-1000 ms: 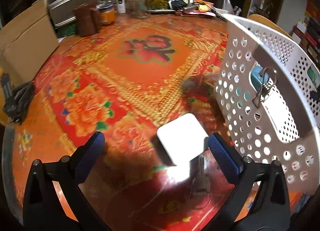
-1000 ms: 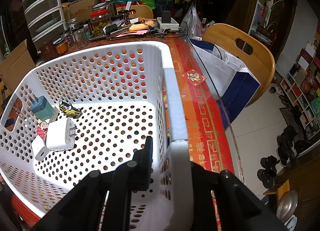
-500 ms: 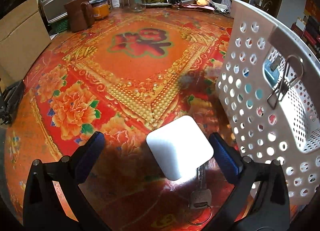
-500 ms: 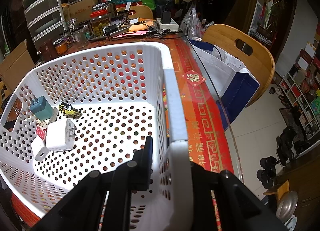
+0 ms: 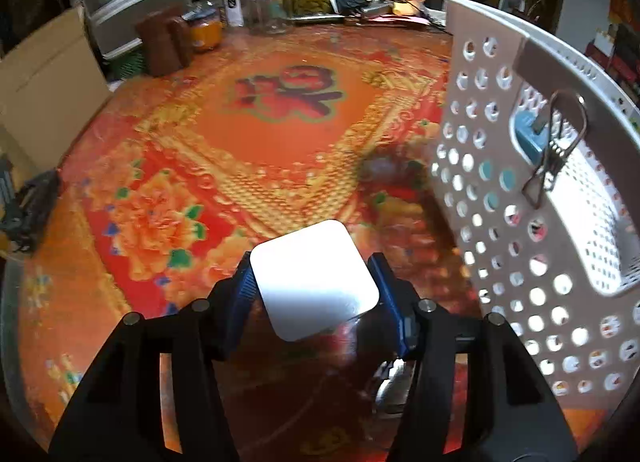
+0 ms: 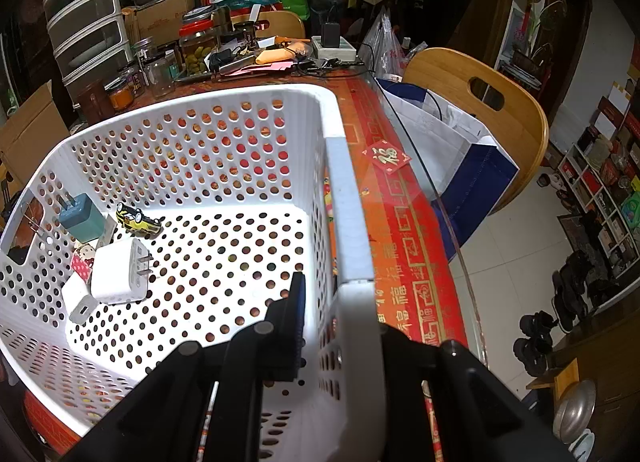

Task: Organize rigid objects
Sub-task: 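Grasp the white charger with the key ring using the left tool, then carry the white charger into the basket and open the left tool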

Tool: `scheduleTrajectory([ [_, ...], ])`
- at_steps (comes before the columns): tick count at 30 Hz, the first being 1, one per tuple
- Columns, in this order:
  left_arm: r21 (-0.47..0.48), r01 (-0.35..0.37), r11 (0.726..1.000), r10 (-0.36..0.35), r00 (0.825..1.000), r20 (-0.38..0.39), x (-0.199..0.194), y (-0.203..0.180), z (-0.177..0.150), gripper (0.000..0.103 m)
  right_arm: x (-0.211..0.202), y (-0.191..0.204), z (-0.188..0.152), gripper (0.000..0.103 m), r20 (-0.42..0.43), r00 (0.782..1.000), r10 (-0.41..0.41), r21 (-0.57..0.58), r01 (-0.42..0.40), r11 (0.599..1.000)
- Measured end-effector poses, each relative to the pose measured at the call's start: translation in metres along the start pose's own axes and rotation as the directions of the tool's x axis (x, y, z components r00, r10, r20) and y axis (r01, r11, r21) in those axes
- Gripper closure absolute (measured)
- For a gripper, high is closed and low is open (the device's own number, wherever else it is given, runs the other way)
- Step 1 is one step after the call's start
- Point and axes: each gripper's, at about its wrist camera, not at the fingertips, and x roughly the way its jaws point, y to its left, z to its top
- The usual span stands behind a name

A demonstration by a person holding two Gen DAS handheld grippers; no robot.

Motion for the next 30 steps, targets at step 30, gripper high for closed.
scheduleTrajectory([
  [30,-0.065,-0.374,0.925,0.376,0.882,0.283,-0.206,0.008,0.059,0.050,-0.001,0.001,0.000,0.089,0.008,1.000,0.017,-0.016,-0.017,1.000],
])
